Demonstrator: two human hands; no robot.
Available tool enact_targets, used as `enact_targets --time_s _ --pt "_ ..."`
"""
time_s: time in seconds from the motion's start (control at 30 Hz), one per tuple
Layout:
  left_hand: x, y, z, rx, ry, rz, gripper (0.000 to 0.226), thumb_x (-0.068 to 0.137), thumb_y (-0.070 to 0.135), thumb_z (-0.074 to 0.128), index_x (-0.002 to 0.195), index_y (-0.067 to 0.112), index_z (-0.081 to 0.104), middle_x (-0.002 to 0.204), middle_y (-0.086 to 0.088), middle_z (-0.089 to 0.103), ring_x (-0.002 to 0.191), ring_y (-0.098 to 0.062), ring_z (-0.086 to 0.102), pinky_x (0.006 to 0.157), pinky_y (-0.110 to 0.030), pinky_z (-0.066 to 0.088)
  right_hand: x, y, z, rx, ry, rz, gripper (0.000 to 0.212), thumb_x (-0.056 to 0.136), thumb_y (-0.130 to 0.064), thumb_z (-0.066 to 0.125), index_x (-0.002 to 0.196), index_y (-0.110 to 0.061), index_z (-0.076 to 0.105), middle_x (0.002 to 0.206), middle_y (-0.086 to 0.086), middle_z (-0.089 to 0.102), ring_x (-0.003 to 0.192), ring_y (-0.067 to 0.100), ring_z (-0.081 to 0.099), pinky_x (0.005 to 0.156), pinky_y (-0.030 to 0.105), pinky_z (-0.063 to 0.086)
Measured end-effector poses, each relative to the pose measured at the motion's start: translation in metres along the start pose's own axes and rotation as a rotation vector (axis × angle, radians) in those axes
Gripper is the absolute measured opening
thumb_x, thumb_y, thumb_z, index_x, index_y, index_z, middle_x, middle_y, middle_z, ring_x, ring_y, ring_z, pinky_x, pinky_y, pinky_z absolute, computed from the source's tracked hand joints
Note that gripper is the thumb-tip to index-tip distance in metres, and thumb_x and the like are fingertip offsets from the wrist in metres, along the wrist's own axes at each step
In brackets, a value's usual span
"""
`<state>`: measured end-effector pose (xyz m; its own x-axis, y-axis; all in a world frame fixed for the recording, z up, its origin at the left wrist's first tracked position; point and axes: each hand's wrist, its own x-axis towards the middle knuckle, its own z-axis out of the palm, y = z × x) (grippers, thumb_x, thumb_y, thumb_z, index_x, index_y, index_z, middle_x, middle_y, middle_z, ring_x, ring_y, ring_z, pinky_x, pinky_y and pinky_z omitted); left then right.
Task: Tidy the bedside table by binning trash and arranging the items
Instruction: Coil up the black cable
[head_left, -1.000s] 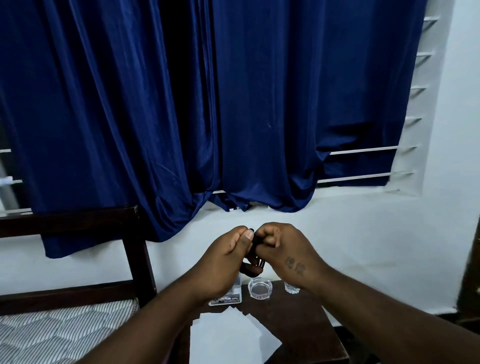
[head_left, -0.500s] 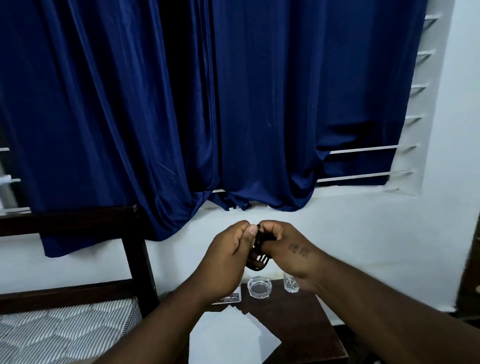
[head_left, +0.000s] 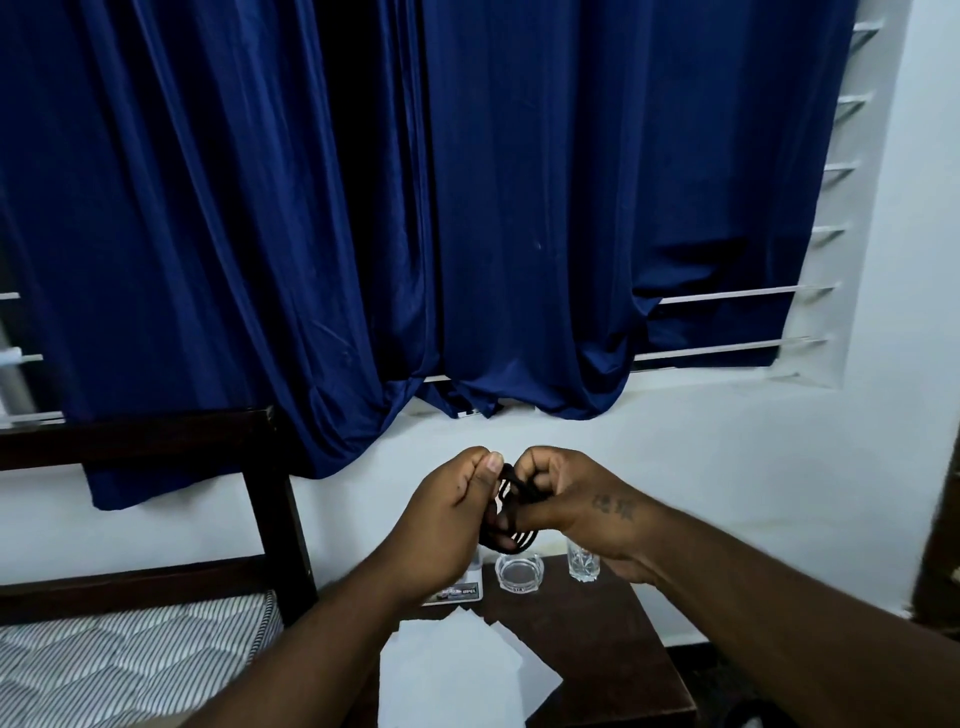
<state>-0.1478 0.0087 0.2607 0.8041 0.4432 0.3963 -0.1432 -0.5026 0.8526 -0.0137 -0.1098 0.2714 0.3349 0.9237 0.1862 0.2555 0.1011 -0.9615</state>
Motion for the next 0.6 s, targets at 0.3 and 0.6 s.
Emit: enact_targets --time_s 0.3,0.6 --pt "0.004 -0.008 -0.005 -0.21 0.008 -0.066 0.038 0.1 0.051 0.049 0.079 0.021 0.059 0.074 -0.001 0.051 0.066 -0.016 0.057 0.062 -0.036 0.056 -0.001 0.002 -0.005 -0.019 0.052 -0.249 0.054 0.066 -0.03 0.088 0.097 -0.006 0.05 0.086 0.003 0.054 0.082 0.019 0.048 0.076 0.034 0.042" --pt "0.007 -0.008 -0.007 -0.105 0.022 -0.053 0.046 0.106 0.048 0.043 0.087 0.007 0.052 0.07 0.002 0.05 0.055 -0.017 0.057 0.058 -0.034 0.054 -0.005 0.025 0.002 0.341 -0.013 -0.228 0.011 0.084 -0.022 0.077 0.078 -0.016 0.069 0.077 0.001 0.061 0.07 0.012 0.05 0.067 0.026 0.042"
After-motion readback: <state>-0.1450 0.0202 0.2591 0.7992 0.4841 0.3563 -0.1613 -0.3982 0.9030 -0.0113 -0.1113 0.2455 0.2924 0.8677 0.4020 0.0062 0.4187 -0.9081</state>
